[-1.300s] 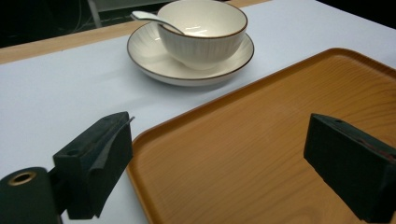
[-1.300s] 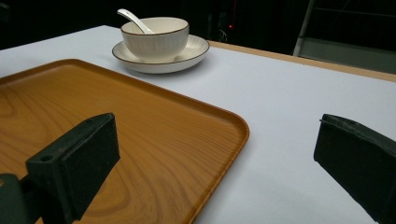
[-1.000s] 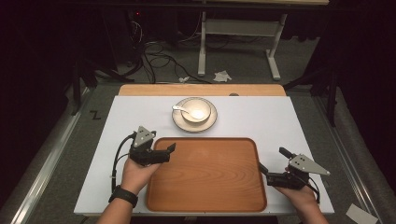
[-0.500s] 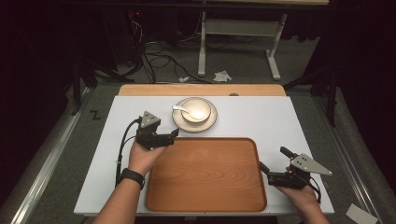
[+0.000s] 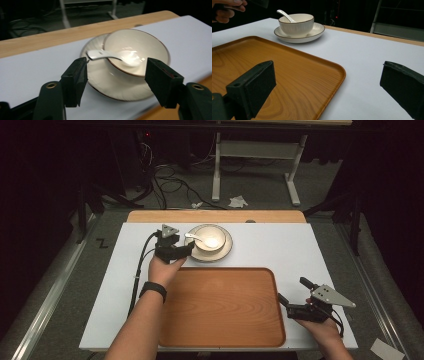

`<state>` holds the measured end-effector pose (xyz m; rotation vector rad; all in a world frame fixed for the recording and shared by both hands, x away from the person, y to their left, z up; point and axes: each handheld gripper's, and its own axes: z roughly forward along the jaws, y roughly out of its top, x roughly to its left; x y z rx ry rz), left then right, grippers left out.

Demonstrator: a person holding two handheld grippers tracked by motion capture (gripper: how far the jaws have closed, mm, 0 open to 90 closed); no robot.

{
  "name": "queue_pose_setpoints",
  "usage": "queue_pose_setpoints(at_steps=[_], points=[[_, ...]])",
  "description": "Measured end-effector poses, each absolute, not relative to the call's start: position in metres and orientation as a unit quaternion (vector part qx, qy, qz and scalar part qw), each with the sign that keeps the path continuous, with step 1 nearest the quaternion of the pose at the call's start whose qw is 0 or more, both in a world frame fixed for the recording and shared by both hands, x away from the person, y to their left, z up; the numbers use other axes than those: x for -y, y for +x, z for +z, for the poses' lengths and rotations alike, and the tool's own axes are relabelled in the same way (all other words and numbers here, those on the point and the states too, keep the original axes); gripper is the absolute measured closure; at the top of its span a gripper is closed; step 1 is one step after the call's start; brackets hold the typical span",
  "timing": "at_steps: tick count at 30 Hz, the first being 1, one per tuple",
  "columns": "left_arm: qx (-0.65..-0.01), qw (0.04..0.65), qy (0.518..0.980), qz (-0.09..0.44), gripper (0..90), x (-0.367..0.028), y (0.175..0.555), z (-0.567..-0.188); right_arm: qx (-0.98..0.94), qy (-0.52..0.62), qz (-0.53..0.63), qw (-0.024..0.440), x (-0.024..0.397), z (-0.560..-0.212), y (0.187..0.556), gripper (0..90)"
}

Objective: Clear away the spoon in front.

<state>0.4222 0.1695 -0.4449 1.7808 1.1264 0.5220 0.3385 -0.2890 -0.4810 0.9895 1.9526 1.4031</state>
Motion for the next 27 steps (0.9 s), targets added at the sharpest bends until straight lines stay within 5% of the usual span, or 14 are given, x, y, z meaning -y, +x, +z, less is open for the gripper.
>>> queue_pose_setpoints(at_steps=[13,15,27], points=[[-0.491,0.445,0.714,0.228,72.3,-0.155,0.47,-0.443,-0.721,0.369,0.524,0.264,0.289,-0.481,0.339,1.1],[-0.502,0.443,0.706,0.232,89.2,-0.154,0.477,-0.44,-0.722,0.368,0.523,0.264,0.289,-0.482,0.339,1.1],[-0.511,0.44,0.703,0.226,90.0,-0.14,0.509,-0.441,-0.72,0.372,0.53,0.252,0.287,-0.483,0.341,1.3]])
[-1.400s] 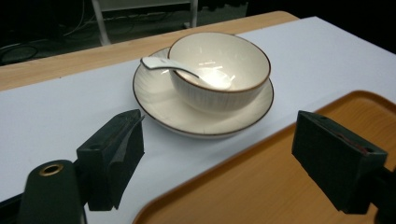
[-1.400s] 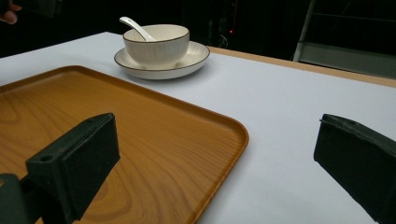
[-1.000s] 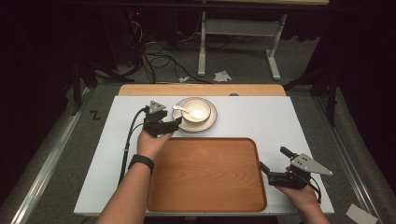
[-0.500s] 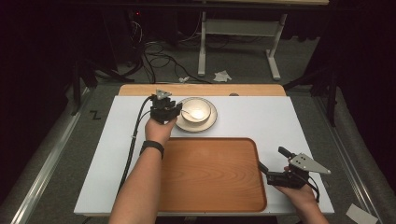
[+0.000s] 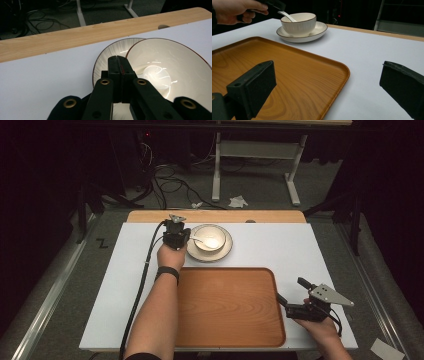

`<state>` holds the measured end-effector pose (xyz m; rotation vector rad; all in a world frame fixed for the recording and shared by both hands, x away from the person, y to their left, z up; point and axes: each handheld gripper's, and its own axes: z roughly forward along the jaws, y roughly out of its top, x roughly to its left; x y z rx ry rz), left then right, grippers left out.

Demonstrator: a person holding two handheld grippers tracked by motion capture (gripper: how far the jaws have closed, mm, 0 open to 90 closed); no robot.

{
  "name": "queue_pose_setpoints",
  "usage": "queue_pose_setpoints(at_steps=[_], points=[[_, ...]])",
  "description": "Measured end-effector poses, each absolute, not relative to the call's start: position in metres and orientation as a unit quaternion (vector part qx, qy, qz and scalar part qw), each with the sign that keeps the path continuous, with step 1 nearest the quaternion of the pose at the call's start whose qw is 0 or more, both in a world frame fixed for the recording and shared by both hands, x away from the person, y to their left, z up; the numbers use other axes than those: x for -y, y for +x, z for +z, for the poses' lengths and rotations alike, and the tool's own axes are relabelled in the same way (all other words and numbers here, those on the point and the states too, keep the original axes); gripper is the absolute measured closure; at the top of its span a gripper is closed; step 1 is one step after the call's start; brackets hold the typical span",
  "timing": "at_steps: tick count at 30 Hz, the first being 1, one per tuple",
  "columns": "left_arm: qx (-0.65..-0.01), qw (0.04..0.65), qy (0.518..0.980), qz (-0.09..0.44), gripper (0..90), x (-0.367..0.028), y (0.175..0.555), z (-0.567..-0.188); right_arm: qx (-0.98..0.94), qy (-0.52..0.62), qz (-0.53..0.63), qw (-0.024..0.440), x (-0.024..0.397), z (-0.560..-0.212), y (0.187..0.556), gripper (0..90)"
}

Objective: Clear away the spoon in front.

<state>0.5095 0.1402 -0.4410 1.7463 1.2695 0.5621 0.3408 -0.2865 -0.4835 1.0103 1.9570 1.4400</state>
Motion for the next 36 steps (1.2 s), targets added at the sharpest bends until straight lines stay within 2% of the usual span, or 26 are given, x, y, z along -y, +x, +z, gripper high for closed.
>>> queue_pose_setpoints(at_steps=[10,19,36], points=[[-0.538,0.406,0.697,0.246,90.0,-0.139,0.525,-0.448,-0.719,0.372,0.531,0.249,0.288,-0.485,0.341,1.5],[-0.525,0.386,0.719,0.24,90.0,-0.137,0.521,-0.452,-0.722,0.37,0.529,0.249,0.285,-0.486,0.343,1.5],[-0.515,0.402,0.729,0.203,90.0,-0.142,0.495,-0.467,-0.726,0.366,0.526,0.251,0.283,-0.485,0.341,1.5]])
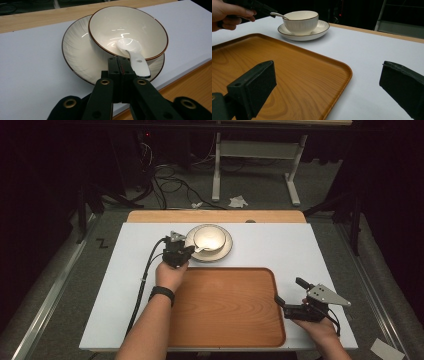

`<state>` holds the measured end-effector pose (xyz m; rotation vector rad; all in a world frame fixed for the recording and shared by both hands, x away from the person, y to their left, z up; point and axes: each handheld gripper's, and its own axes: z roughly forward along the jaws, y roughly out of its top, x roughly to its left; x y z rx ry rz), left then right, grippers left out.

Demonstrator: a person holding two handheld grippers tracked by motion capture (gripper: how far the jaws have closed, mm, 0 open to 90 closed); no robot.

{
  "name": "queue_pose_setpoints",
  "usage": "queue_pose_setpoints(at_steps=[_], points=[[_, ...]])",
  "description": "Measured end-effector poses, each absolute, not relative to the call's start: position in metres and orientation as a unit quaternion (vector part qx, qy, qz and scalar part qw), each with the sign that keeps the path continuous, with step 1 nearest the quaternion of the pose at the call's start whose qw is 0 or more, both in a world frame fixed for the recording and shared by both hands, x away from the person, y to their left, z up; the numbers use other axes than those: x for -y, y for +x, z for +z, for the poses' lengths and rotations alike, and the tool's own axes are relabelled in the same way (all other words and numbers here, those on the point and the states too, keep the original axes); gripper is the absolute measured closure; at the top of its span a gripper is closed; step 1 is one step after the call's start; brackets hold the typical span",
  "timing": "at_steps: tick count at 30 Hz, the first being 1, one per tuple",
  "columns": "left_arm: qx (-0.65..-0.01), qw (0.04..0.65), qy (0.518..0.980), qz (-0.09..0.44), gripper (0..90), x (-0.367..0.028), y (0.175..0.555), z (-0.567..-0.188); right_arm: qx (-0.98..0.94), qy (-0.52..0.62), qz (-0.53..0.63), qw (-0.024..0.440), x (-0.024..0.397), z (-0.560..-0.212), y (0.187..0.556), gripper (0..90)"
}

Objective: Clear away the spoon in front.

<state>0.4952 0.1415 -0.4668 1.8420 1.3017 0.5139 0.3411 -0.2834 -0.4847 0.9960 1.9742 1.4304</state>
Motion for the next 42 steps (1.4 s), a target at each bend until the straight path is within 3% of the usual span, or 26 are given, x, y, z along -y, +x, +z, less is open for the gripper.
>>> queue_pose_setpoints(at_steps=[12,21,33,42], points=[[-0.501,0.425,0.731,0.186,89.7,-0.139,0.473,-0.468,-0.73,0.363,0.521,0.253,0.282,-0.485,0.342,1.6],[-0.493,0.43,0.734,0.183,80.7,-0.134,0.468,-0.467,-0.729,0.363,0.523,0.252,0.284,-0.485,0.342,1.9],[-0.494,0.424,0.731,0.205,46.1,-0.151,0.453,-0.461,-0.73,0.361,0.523,0.251,0.282,-0.485,0.342,1.9],[-0.497,0.418,0.73,0.21,32.9,-0.156,0.445,-0.458,-0.731,0.361,0.522,0.253,0.282,-0.484,0.342,1.9]])
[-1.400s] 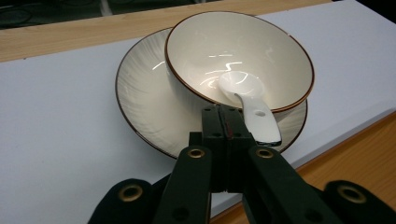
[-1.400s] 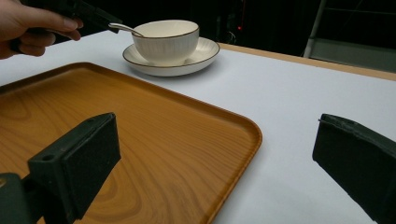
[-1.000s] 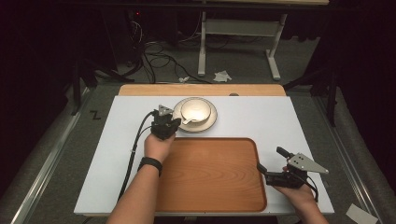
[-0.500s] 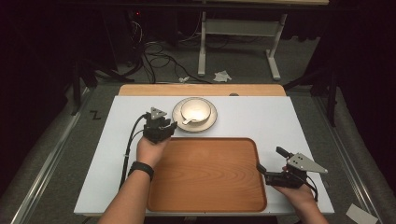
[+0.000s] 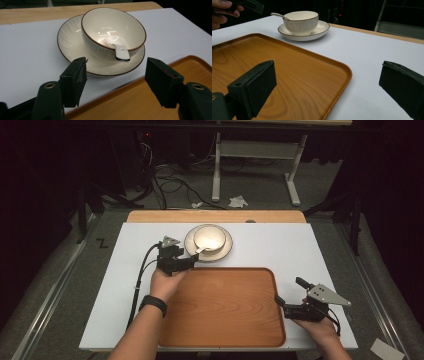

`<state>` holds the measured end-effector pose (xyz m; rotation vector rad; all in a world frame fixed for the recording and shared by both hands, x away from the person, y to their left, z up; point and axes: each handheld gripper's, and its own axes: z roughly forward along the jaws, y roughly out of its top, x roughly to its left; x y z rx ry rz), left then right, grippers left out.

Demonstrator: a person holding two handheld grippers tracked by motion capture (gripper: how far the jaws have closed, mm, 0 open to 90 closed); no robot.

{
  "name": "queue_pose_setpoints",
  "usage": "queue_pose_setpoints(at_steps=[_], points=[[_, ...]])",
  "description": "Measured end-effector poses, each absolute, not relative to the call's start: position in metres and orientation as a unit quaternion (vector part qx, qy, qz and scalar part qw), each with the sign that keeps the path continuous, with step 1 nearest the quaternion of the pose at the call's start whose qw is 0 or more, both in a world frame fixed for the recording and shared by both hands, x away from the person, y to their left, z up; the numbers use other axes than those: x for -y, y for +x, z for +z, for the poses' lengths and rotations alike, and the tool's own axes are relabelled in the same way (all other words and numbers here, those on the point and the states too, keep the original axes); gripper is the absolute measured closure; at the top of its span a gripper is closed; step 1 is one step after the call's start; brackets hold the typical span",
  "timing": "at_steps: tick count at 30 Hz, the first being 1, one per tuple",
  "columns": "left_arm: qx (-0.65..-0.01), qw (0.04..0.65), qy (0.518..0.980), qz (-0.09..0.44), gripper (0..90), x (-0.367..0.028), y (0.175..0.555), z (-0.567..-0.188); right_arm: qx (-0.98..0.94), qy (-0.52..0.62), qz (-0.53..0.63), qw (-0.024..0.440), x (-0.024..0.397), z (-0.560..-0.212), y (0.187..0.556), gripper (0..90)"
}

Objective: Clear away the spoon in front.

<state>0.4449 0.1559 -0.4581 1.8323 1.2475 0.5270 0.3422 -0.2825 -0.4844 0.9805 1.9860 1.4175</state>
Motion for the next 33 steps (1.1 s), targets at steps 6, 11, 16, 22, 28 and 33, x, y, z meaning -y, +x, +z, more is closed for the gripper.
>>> queue_pose_setpoints(at_steps=[6,11,16,22,28,33], points=[[-0.502,0.43,0.725,0.192,28.1,-0.152,0.441,-0.457,-0.73,0.362,0.521,0.254,0.282,-0.484,0.342,1.8],[-0.503,0.45,0.719,0.165,30.3,-0.149,0.44,-0.455,-0.73,0.362,0.521,0.254,0.282,-0.484,0.342,1.8],[-0.507,0.468,0.711,0.14,34.5,-0.147,0.442,-0.455,-0.731,0.359,0.521,0.254,0.282,-0.484,0.342,1.8],[-0.515,0.477,0.703,0.115,41.3,-0.146,0.447,-0.459,-0.73,0.361,0.521,0.256,0.283,-0.484,0.342,1.8],[-0.534,0.491,0.682,0.089,48.5,-0.147,0.454,-0.462,-0.73,0.36,0.521,0.256,0.283,-0.484,0.342,1.8],[-0.542,0.505,0.669,0.064,51.9,-0.146,0.459,-0.464,-0.73,0.361,0.521,0.256,0.283,-0.483,0.342,1.8]])
